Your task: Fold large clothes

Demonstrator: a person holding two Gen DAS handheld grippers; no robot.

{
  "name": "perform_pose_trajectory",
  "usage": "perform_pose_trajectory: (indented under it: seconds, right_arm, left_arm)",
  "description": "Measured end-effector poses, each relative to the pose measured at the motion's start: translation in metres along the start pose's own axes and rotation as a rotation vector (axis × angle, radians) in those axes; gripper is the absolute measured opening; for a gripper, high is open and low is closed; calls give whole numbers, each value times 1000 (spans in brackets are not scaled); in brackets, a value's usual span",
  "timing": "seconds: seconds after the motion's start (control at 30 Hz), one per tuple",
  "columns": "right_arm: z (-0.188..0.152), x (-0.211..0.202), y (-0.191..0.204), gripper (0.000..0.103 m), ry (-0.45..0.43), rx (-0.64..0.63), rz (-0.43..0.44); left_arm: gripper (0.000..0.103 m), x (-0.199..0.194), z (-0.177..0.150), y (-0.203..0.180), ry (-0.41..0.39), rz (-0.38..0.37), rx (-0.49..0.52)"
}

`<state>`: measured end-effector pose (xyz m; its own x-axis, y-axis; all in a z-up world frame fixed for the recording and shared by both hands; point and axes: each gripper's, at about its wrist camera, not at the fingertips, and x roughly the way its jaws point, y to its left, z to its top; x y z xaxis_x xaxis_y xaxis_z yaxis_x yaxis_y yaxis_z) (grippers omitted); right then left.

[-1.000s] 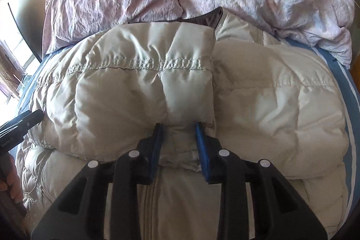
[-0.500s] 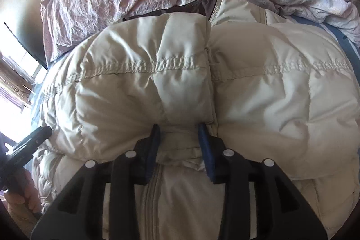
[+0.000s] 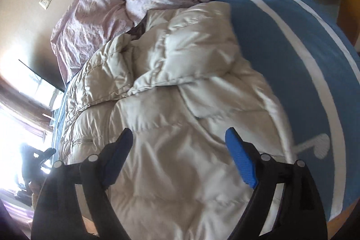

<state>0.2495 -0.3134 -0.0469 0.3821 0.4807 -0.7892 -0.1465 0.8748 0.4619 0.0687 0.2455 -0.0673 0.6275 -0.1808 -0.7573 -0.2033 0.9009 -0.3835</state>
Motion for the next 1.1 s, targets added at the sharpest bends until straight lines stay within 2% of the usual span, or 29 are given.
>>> perform_pose_trajectory:
  seconds: [0.13,0.27,0.37,0.43,0.57,0.7,0.87,1.03,1.1]
  right_arm:
    - [-26,-24,-55,84,-1,117,62]
    - [-51,-37,-84,84,-6,172,152]
    - [-62,-48,-97,84,-58,198,76]
    - [-66,-48,-104,84,-53,221,96]
    - [-73,-38,-110,84,-4,226,129]
    - [-79,-27,-110,76,38,230,206]
    - [-86,-17,-105,71,75,202,213]
    - [-92,-16,-100,70,80,175,229]
    - [-94,-19,-102,65,64,177,214]
  left_arm:
    - [86,-6,-18,19,19,-88,-63]
    - [86,-1,-35,27,37,-135,-104]
    - [86,4,-44,31,46,-146,-138]
    - [86,3,-47,32,29,-162,-142]
    - [86,6,-51,29,33,-228,-154]
    - [84,9,-57,21,42,-282,-151]
    - [82,11,-65,11,43,-318,-136]
    - [79,12,-71,8,46,-347,-143]
    - [78,11,-75,10,48,-369,-157]
